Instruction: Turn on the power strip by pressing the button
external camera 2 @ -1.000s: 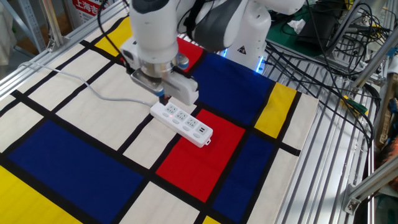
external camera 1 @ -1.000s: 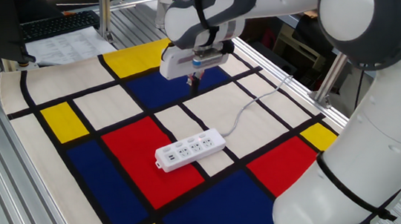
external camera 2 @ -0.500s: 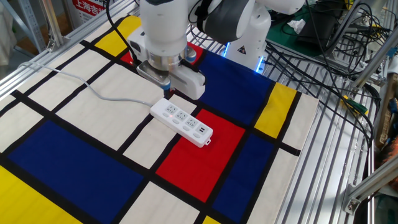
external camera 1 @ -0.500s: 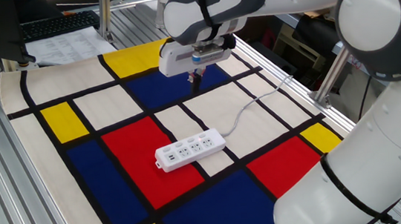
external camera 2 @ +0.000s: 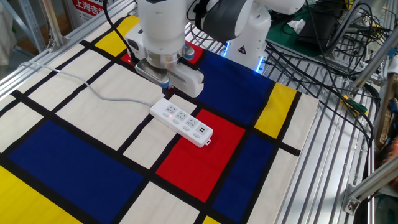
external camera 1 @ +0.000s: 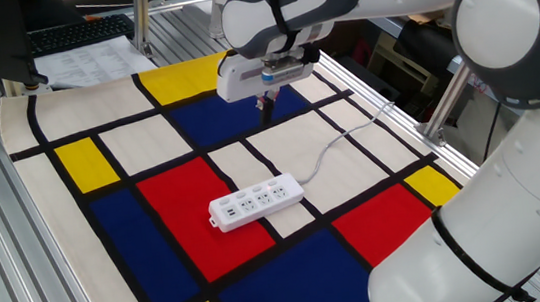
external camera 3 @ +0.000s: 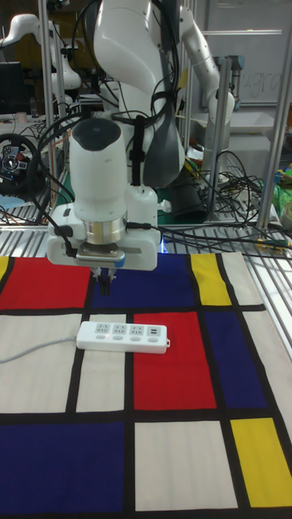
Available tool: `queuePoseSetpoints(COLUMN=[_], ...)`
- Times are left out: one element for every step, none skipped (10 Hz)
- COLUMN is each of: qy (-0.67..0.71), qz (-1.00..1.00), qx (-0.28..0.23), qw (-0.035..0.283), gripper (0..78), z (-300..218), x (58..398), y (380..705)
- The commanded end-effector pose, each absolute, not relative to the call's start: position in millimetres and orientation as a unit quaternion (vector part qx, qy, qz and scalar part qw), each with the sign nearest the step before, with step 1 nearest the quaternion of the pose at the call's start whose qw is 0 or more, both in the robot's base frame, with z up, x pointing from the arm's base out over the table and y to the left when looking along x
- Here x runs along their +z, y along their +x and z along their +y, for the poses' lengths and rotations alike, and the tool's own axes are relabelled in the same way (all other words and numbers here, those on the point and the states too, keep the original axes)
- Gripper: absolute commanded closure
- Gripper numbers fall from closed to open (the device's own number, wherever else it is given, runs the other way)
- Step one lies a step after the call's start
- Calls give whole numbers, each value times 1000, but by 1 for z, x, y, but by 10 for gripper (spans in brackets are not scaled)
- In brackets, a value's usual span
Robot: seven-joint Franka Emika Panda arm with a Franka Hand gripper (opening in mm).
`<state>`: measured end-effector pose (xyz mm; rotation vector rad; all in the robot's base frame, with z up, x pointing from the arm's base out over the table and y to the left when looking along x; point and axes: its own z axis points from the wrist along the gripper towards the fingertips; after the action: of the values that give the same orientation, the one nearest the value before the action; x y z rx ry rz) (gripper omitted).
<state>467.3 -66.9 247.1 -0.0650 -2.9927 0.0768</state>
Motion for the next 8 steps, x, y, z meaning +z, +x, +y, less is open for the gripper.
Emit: queuePoseSetpoints(qy=[-17, -16, -15, -13, -12, -13, -13, -13], qz=[-997, -997, -997, -997, -997, -997, -997, -997], qx=[26, 26, 26, 26, 26, 26, 26, 27], qw=[73, 73, 73, 72, 73, 72, 71, 71], gripper=[776, 776, 776, 776, 776, 776, 776, 776], z=[-66, -66, -66, -65, -65, -65, -65, -65], x=[249, 250, 250, 250, 250, 250, 250, 250], y=[469, 469, 469, 468, 468, 468, 468, 468])
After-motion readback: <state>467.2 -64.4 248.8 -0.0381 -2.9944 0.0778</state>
